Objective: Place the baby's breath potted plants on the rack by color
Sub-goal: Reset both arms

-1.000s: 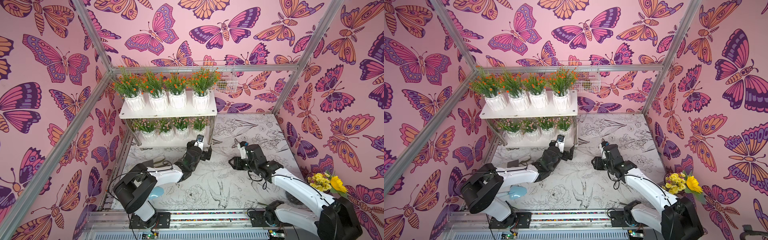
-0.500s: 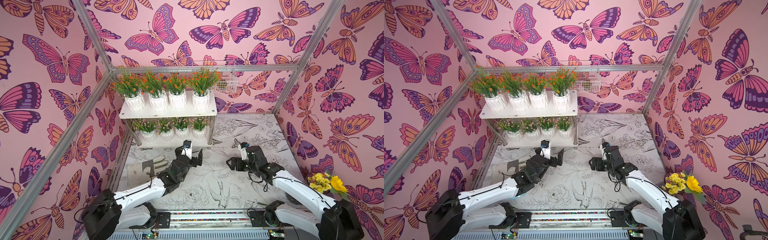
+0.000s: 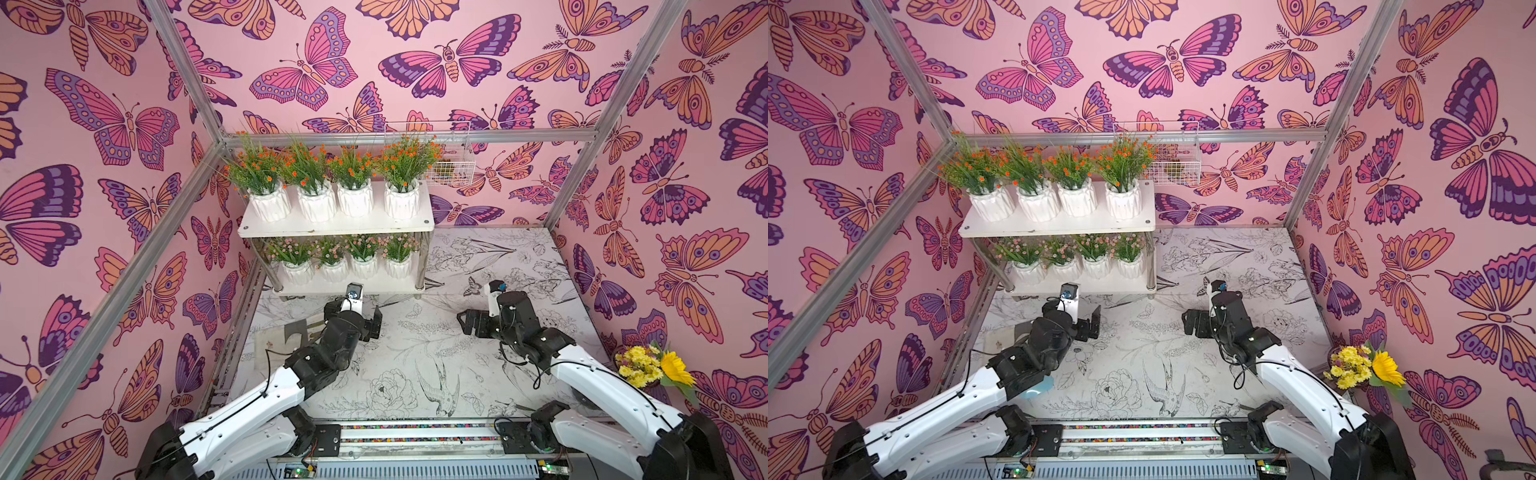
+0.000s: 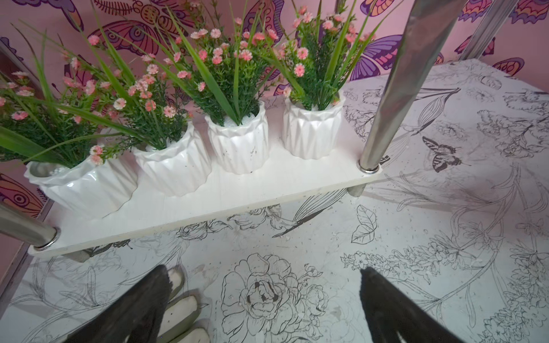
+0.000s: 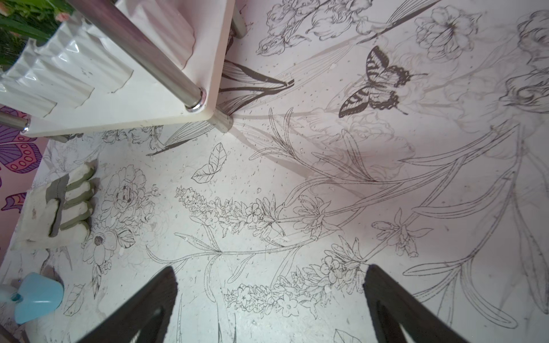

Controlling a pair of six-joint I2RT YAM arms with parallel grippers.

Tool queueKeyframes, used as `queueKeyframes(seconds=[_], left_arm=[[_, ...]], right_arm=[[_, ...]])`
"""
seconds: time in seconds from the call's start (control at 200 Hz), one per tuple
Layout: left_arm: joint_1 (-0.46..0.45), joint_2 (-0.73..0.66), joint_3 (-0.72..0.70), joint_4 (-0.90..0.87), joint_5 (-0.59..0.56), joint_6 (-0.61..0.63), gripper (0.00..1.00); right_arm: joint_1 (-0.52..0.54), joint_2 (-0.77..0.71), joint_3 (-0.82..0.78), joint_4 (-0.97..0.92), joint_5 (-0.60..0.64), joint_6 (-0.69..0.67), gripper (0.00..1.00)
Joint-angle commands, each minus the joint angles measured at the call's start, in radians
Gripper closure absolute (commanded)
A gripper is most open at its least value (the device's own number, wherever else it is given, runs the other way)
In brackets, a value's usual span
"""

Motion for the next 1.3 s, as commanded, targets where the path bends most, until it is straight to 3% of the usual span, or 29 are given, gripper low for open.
queueKeyframes(seconds=[0.0,0.17,0.356,0.486,0.661,0.786,0.996,1.297], left_arm=[[0.051,-0.021,0.044,-0.134,0.038,-0.020,0.00],[0.189,-0.024,0.092,-0.189,0.178,-0.054,0.00],[0.298,0.040,0.147,-0.163,0.119,0.004,0.00],[0.399,0.120,0.119,-0.027,0.096,0.099,0.00],[0.614,0.222,0.060,0.133,0.338,0.105,0.00],[0.697,0.254,-0.026,0.284,0.392,0.075,0.00],[0.808,0.321,-0.116,0.466,0.502,0.014,0.00],[0.832,0.415,-0.178,0.621,0.478,0.056,0.00]], right_arm=[[-0.015,-0.026,0.043,-0.007,0.092,-0.005,0.01],[-0.059,-0.023,0.078,-0.035,0.242,-0.010,0.01],[-0.157,0.011,0.126,-0.036,0.384,-0.066,0.01],[-0.236,0.048,0.105,0.086,0.442,-0.148,0.01],[-0.334,0.126,0.042,0.275,0.486,-0.230,0.01],[-0.343,0.171,-0.037,0.467,0.546,-0.334,0.01],[-0.399,0.240,-0.090,0.600,0.493,-0.354,0.01],[-0.431,0.370,-0.092,0.721,0.435,-0.335,0.01]])
